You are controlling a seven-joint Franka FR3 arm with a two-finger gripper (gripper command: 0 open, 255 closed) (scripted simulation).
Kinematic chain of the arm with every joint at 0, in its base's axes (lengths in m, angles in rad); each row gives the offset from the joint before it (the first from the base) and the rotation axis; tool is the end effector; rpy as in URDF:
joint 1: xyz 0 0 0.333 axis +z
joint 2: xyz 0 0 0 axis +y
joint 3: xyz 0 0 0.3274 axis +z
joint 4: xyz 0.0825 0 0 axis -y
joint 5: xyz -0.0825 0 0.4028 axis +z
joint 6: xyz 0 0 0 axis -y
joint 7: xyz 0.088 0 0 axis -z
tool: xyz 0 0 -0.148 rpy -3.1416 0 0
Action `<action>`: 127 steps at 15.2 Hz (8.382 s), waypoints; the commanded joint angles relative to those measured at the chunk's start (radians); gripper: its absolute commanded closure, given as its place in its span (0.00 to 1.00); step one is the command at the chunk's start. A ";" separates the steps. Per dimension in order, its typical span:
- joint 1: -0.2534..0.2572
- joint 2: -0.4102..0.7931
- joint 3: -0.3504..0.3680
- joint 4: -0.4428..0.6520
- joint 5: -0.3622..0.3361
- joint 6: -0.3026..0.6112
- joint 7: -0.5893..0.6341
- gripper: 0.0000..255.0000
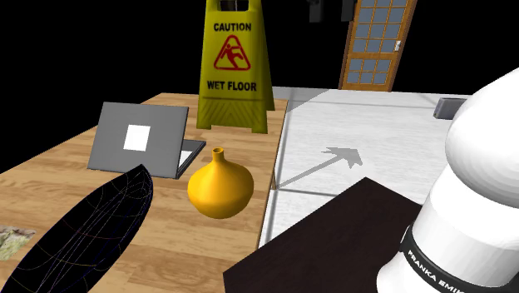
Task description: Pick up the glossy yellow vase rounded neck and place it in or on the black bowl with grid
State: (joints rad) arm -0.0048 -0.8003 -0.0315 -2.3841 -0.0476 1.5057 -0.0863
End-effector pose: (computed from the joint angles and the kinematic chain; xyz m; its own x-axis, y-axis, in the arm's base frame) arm 0.3022 -0.0201 0.5430 0.9951 0.0583 -0.0801 0.0599 -0.9980 0.0182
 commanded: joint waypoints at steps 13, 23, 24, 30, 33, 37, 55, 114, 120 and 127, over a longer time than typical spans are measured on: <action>0.050 0.235 0.111 -0.158 0.084 0.429 0.137 0.00; 0.075 0.581 0.202 -0.123 0.093 0.773 0.256 0.00; 0.076 0.620 0.210 -0.111 0.087 0.803 0.270 0.00; 0.084 0.801 0.234 -0.056 0.043 0.939 0.340 0.00; 0.084 0.835 0.234 -0.065 0.032 0.981 0.348 0.00; 0.084 0.866 0.232 -0.071 0.021 1.017 0.356 0.00; 0.084 0.854 0.233 -0.069 0.025 1.003 0.353 1.00; 0.371 1.222 0.427 1.057 -0.117 0.214 0.809 1.00; 0.363 1.221 0.425 0.974 -0.118 0.295 0.813 1.00; 0.358 1.231 0.421 0.894 -0.124 0.384 0.819 1.00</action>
State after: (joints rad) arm 0.3554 0.4336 0.3898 -1.4736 -0.1719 1.8744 0.7321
